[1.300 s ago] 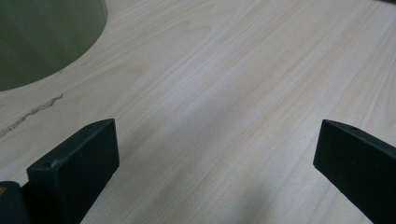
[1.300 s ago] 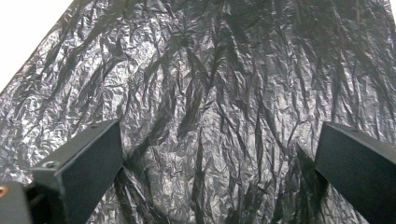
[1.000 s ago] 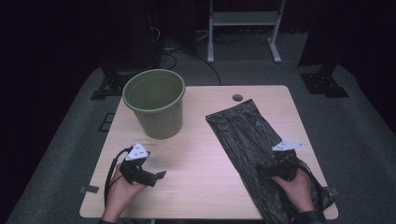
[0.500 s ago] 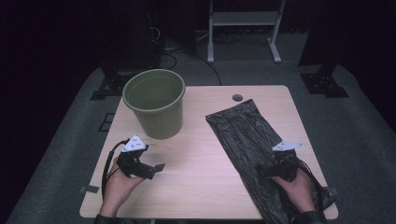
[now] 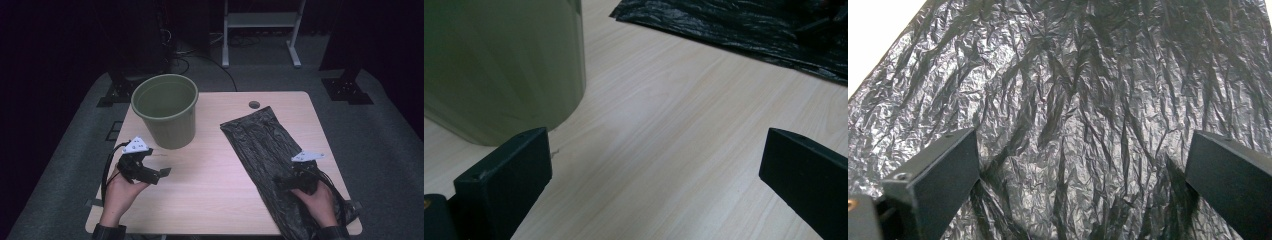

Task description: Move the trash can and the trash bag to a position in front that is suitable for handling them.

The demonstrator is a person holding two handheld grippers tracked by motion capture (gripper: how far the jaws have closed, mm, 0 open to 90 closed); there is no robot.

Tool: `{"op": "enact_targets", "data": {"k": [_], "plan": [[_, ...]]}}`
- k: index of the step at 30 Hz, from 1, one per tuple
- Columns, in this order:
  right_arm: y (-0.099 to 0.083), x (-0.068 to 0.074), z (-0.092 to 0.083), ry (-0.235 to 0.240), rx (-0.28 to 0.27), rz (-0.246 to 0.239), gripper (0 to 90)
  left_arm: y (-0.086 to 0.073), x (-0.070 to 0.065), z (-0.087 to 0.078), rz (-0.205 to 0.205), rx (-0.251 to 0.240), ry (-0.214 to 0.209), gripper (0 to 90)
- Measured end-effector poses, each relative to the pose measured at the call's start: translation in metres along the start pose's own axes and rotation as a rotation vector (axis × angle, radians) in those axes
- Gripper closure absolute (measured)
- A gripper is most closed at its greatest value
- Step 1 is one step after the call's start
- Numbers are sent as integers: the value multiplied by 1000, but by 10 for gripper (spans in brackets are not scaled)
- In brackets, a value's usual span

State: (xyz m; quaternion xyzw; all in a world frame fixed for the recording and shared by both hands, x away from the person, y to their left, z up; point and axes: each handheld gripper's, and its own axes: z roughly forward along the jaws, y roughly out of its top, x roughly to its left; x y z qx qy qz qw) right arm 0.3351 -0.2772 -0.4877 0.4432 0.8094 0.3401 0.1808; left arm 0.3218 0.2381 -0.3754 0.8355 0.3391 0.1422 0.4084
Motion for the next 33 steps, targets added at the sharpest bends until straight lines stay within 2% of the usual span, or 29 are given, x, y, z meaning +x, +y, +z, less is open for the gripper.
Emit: {"op": "enact_targets", "data": {"k": [2,9,18,27,33], "plan": [[0,0,0,0,0,0,3,4,1,-3,-5,-7,-9,0],[0,0,0,0,0,0,3,18,4,-14,1,-13,11,0],[0,0,0,0,0,0,3,38,10,-28,9,-21,10,0],[0,0,0,0,0,0,3,59,23,-42,-1,-42,46,0],[0,0,0,0,0,0,3,73,32,-45,-2,-48,58,0]]}}
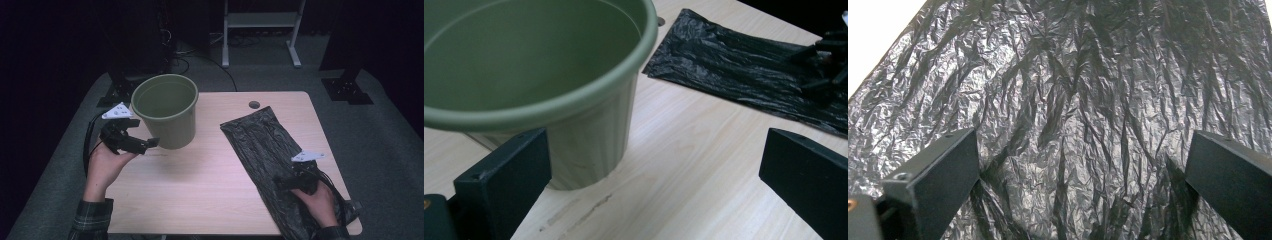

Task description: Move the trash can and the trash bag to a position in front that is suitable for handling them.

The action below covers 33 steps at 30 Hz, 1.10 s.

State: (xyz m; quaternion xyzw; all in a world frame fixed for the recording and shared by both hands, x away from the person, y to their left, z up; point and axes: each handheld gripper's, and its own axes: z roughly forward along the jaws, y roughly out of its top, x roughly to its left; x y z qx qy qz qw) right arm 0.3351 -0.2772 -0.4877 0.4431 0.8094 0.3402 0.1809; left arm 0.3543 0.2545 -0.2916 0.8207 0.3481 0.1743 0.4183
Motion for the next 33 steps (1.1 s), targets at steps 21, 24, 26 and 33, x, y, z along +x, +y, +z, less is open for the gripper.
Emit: {"op": "enact_targets", "data": {"k": [21,24,26,33], "plan": [[0,0,0,0,0,0,3,31,53,14,-56,-15,73,0],[0,0,0,0,1,1,3,32,63,18,-52,-11,100,0],[0,0,0,0,0,1,3,32,70,21,-59,-2,106,0],[0,0,0,0,-1,1,3,32,89,27,-75,12,135,0]]}}
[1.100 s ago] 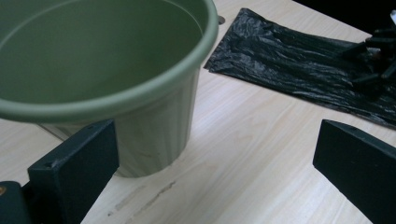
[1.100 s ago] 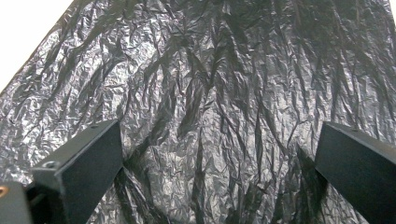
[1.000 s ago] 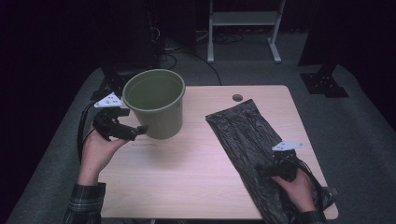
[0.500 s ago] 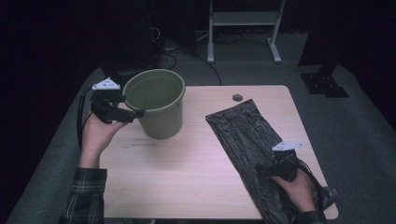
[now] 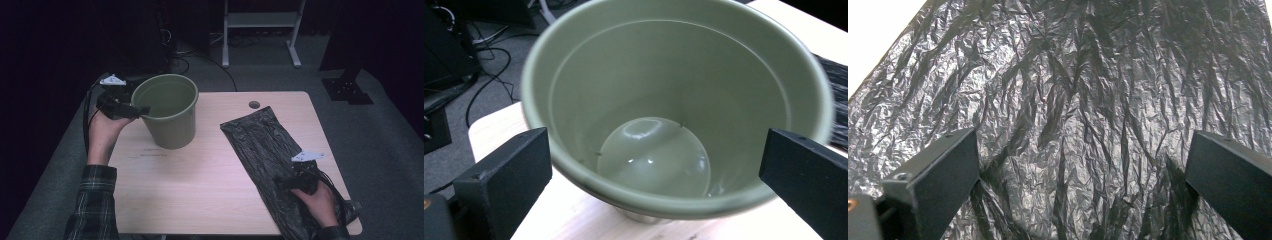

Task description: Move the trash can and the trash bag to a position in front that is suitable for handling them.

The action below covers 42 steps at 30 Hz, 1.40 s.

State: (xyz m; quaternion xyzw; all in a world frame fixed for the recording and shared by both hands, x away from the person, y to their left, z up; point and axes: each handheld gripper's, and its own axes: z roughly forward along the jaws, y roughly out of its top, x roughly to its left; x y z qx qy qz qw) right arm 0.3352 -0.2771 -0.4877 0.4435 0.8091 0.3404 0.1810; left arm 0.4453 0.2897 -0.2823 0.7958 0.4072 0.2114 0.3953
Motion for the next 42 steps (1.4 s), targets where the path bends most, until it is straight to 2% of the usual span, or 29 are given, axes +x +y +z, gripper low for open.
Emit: {"op": "enact_targets", "data": {"k": [2,11,19,27,30,32,35,42], "plan": [[0,0,0,0,0,0,3,-1,6,4,-11,3,7,0],[0,0,0,0,1,1,4,-6,14,20,-30,38,42,0],[0,0,0,-3,0,3,3,-9,16,33,-38,73,17,0],[0,1,0,-3,0,4,4,-10,17,35,-49,70,20,0],[0,1,0,-4,0,4,3,-11,18,38,-52,74,8,0],[0,1,0,-4,0,5,4,-10,17,39,-45,78,15,0],[0,1,0,-5,0,5,3,-10,17,41,-56,81,2,0],[0,1,0,-5,0,5,4,-11,9,40,-42,84,-20,0]]}}
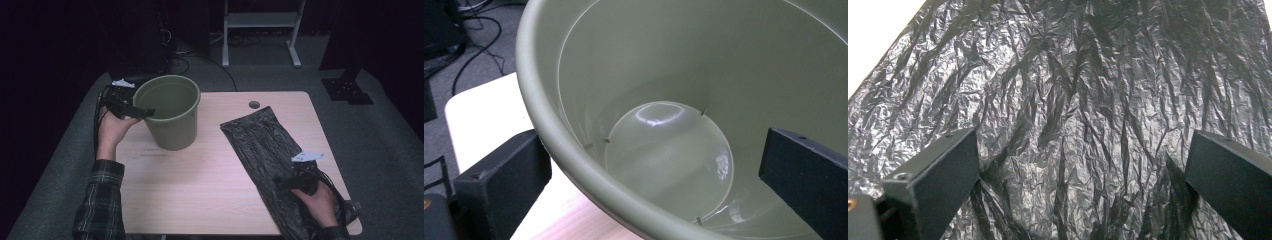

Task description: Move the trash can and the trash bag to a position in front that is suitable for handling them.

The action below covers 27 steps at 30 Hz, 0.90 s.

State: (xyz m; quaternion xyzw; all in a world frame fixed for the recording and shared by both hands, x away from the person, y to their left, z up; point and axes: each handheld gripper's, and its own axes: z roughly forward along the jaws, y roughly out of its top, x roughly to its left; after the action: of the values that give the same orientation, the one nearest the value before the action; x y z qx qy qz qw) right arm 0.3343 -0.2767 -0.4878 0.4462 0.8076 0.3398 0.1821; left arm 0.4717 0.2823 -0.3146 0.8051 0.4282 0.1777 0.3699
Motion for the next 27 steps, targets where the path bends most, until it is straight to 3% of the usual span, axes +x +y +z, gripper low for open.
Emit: {"op": "enact_targets", "data": {"k": [13,27], "plan": [[0,0,0,0,0,1,3,-2,-30,-2,58,20,-53,0],[0,0,0,-1,0,1,4,-14,-60,-10,89,-6,-114,0]]}}
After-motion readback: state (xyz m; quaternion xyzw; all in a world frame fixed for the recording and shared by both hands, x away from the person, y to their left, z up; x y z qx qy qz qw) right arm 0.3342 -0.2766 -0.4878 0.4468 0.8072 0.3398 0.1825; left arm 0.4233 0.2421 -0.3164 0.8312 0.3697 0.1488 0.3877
